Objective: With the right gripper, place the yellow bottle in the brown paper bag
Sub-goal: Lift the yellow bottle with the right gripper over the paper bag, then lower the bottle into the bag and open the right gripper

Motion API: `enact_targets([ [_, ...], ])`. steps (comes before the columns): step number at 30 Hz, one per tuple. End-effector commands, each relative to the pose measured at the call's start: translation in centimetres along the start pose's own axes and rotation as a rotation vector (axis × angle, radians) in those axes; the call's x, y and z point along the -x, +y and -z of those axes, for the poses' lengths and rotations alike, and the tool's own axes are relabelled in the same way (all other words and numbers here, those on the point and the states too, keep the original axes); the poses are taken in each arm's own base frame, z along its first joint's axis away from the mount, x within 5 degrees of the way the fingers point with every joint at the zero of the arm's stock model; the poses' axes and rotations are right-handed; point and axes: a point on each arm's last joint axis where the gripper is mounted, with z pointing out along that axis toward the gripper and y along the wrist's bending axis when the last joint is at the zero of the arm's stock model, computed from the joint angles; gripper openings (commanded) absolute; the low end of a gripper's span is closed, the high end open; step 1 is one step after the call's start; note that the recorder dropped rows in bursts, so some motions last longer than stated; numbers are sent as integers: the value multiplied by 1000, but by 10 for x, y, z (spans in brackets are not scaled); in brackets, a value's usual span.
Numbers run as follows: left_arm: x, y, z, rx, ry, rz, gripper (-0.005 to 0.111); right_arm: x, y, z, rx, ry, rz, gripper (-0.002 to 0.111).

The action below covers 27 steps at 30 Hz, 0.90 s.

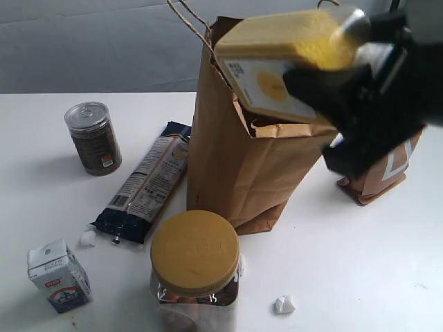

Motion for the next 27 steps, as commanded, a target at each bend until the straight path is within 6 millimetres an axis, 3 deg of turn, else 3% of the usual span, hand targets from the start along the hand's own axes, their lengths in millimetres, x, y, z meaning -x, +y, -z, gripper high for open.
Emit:
enact_targets([
  [1, -1, 0, 0, 1, -3, 8, 0, 32, -30, -31, -99, -89, -19, 0],
  [4, -1, 0, 0, 1, -3, 8, 0, 37, -44, -61, -126, -53, -48, 0],
  [7, -1, 0, 0, 1, -3, 8, 0, 32, -45, -86, -113, 6, -50, 0],
  [11, -1, 0, 0, 1, -3, 8, 0, 20, -45, -117, -94, 111, -48, 0],
  [16, -1, 0, 0, 1, -3, 8, 0, -6, -46, -166, -77, 369, -32, 0],
  [19, -1, 0, 0, 1, -3, 8, 0, -13, -46, -181, -78, 437, -38, 0],
  [22, -1, 0, 0, 1, -3, 8, 0, -18, -45, -188, -74, 456, -33, 22],
  [23, -1, 0, 0, 1, -3, 8, 0, -18, -45, -189, -75, 456, -36, 38],
  [25, -1, 0, 0, 1, -3, 8, 0, -18, -45, -189, -78, 455, -52, 60],
  [27, -1, 0, 0, 1, -3, 8, 0, -18, -45, -189, -80, 455, -59, 65],
])
